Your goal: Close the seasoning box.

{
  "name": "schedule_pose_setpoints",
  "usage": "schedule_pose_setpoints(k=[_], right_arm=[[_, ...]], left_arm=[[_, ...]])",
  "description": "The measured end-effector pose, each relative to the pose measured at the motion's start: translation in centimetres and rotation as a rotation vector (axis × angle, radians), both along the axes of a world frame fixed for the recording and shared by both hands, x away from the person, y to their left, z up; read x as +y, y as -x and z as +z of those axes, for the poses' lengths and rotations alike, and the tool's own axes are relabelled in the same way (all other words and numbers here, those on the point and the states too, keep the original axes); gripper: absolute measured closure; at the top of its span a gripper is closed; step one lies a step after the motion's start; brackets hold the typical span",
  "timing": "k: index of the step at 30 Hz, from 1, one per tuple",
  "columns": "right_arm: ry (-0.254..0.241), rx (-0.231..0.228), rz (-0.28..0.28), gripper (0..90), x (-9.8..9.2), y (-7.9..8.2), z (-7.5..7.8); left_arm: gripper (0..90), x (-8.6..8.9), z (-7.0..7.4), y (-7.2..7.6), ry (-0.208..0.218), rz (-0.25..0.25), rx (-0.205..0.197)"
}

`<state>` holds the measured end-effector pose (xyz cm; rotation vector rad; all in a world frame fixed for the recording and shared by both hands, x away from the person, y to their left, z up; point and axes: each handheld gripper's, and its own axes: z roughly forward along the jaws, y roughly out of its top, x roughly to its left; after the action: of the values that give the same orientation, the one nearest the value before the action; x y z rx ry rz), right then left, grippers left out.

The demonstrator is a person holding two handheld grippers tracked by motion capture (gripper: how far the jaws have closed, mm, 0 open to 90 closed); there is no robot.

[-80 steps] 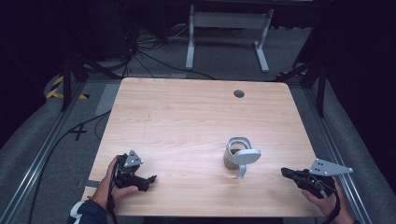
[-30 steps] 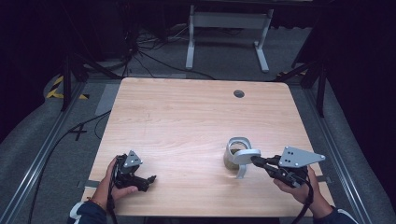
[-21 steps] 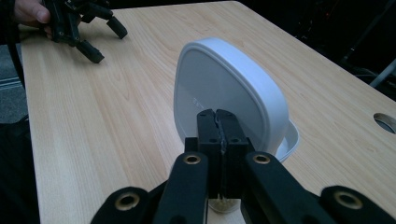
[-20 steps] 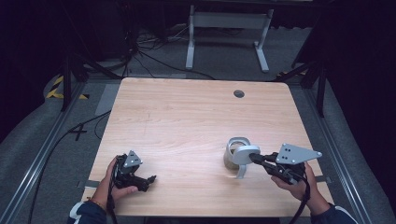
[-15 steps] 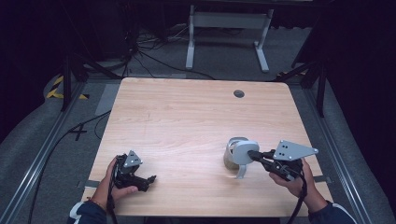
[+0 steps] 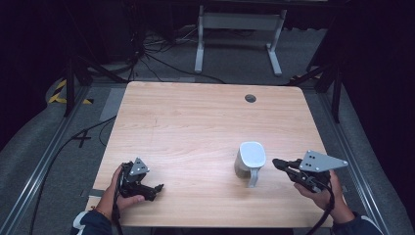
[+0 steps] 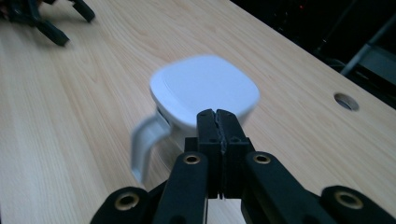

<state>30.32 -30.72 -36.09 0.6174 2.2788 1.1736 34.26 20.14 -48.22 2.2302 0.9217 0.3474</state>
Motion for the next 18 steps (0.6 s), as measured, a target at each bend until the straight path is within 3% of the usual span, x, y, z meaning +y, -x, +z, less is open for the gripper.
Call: schedule_pose_setpoints(k=[5, 10, 13, 18], right_arm=[[0.008, 0.005, -0.041, 82.0, -3.0, 0.4, -1.7], [-0.003, 0.067, -0.107, 70.2, -6.7, 0.9, -4.5], [0.028, 0.087, -0.150, 65.5, -8.2, 1.1, -6.1], [-0.011, 0.133, -0.215, 56.4, -10.5, 1.5, -7.8]], left_arm=[[0.2, 0.0, 0.0, 0.0, -0.001, 0.002, 0.001], [0.2, 0.0, 0.0, -0.1, -0.004, 0.001, -0.001], [0.1, -0.1, 0.0, -0.1, 0.005, 0.007, 0.001], [0.1, -0.1, 0.0, -0.2, 0.004, 0.004, 0.002]])
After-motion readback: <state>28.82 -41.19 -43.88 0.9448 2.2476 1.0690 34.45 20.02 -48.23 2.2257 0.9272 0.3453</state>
